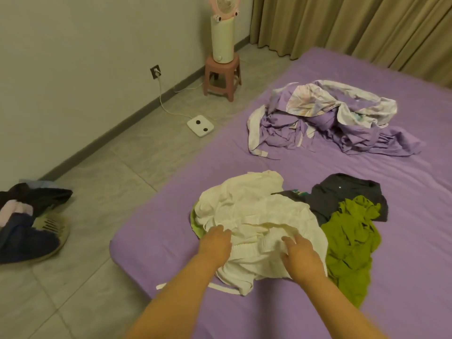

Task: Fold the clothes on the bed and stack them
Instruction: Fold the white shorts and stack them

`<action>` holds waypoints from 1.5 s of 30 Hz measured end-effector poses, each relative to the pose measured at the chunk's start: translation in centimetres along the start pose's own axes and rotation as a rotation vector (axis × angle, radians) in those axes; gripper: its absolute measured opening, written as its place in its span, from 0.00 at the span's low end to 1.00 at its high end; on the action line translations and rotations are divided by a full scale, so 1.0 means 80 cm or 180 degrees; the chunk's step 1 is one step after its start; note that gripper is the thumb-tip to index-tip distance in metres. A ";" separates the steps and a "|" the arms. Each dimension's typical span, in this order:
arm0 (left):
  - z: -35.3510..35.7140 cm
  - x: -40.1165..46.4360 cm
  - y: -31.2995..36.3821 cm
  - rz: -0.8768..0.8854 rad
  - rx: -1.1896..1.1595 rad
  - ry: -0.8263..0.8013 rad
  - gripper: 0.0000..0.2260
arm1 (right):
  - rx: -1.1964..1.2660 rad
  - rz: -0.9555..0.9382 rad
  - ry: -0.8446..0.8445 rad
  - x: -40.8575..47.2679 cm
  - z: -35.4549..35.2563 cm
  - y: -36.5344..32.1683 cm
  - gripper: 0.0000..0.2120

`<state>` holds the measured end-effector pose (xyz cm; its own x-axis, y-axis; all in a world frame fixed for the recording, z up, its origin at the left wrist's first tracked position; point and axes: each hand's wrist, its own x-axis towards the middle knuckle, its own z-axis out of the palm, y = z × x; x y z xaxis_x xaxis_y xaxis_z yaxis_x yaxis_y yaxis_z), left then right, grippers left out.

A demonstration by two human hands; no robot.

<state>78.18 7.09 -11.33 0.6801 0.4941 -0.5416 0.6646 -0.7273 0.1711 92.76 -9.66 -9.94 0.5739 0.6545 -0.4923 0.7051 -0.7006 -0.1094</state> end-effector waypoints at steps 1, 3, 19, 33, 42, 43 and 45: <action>-0.004 0.018 0.003 0.0147 0.0051 0.0057 0.18 | 0.0114 0.0130 0.0115 0.007 0.001 -0.002 0.24; -0.013 0.053 0.022 0.0508 -0.0025 0.0136 0.20 | 0.0487 0.0408 0.0365 0.024 0.001 -0.001 0.29; -0.059 0.129 0.160 0.1377 -0.0065 -0.0106 0.13 | 0.1763 0.0463 0.1025 0.055 -0.023 0.058 0.10; -0.210 -0.025 0.284 0.1547 -0.1608 0.0474 0.13 | 0.2810 0.0574 0.1848 -0.079 -0.105 0.093 0.07; -0.249 -0.157 0.394 0.1592 -0.2732 0.0848 0.07 | 0.2978 0.0336 0.2350 -0.210 -0.137 0.174 0.16; -0.251 -0.172 0.406 0.1644 -0.2870 0.0916 0.08 | 0.2961 0.0362 0.2369 -0.223 -0.136 0.185 0.18; -0.257 -0.202 0.432 0.1727 -0.3130 0.1092 0.08 | 0.2905 0.0431 0.2400 -0.247 -0.130 0.208 0.20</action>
<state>96.51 -16.24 20.28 0.8957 0.4441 0.0221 0.1129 -0.2752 0.9547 97.50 -31.31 6.96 0.9361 0.3479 0.0512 0.2383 -0.5206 -0.8199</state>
